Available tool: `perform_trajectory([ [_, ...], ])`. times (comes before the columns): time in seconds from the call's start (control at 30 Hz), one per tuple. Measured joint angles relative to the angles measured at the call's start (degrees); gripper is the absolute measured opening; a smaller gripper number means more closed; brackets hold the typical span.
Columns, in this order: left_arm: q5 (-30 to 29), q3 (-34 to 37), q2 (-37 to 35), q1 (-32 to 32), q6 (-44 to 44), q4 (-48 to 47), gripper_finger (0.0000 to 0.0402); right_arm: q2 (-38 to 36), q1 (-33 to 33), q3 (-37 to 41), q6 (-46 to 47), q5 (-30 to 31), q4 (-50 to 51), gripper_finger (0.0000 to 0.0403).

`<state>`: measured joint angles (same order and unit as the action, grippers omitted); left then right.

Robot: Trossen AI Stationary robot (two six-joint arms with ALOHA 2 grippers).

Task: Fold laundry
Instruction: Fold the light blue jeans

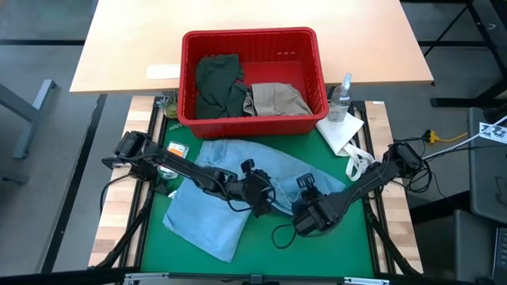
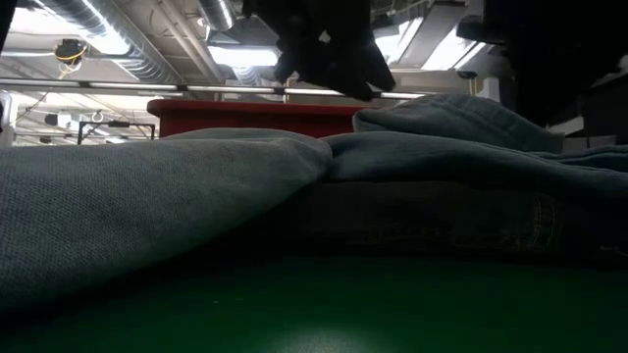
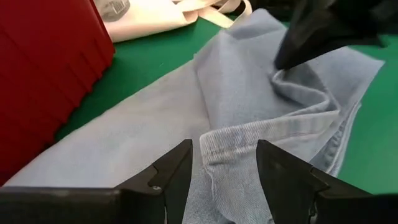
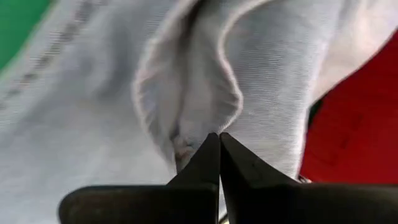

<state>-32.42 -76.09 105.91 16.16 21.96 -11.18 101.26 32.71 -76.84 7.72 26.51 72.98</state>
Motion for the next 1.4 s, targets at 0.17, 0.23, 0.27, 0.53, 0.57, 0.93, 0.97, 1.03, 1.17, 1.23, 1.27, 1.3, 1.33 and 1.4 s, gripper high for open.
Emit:
perform_trajectory([
  [0.17,0.3,0.0,-1.2,0.2,0.0,-0.5,0.0172,0.0,-3.9,0.0,-1.8,5.6,0.2,0.0001],
  [0.23,0.4,0.0,-1.5,0.5,0.0,-1.1,0.0172,0.0,-5.9,0.0,-2.7,7.4,0.3,0.0001],
  [0.27,0.4,0.0,-1.6,0.5,-0.1,-1.1,0.0172,0.0,-6.8,0.0,-3.5,8.0,0.3,0.0001],
  [0.53,0.4,0.0,-2.4,0.8,-0.1,-5.2,0.0172,0.0,-14.5,0.0,-13.0,12.1,-2.9,0.0000],
  [0.57,0.4,0.0,-2.7,0.8,-0.1,-6.3,0.0172,0.0,-15.5,0.0,-14.6,12.5,-3.9,0.0000],
  [0.93,0.3,0.0,-8.0,1.4,1.8,-16.9,0.0172,0.0,-25.7,0.0,-34.0,12.3,-18.7,0.0000],
  [0.97,0.5,0.0,-8.1,1.5,1.9,-17.5,0.0172,0.0,-26.3,0.0,-34.9,12.0,-19.5,0.0002],
  [1.03,0.7,0.0,-8.1,1.8,1.9,-18.7,0.0172,0.0,-27.4,0.0,-35.3,11.8,-20.5,0.0007],
  [1.17,2.5,0.0,-8.1,2.2,2.0,-21.4,0.0172,0.0,-28.8,0.0,-36.7,11.4,-20.9,0.0034],
  [1.23,4.0,0.0,-8.0,2.2,2.0,-22.1,0.0172,0.0,-29.2,0.0,-38.2,11.4,-20.9,0.0056],
  [1.27,4.3,0.0,-8.0,2.2,2.0,-22.0,0.0172,0.0,-29.4,0.0,-38.6,11.4,-21.0,0.0069],
  [1.3,4.5,0.0,-8.0,2.2,2.0,-22.0,0.0172,0.0,-29.5,0.0,-39.0,11.4,-21.0,0.0083],
  [1.33,4.6,0.0,-8.0,2.2,2.0,-22.0,0.0172,0.0,-29.5,0.0,-39.2,11.4,-21.0,0.0097],
  [1.4,4.6,0.0,-7.8,2.2,2.0,-22.0,0.0172,0.0,-29.4,0.0,-39.3,12.0,-20.9,0.0124],
])
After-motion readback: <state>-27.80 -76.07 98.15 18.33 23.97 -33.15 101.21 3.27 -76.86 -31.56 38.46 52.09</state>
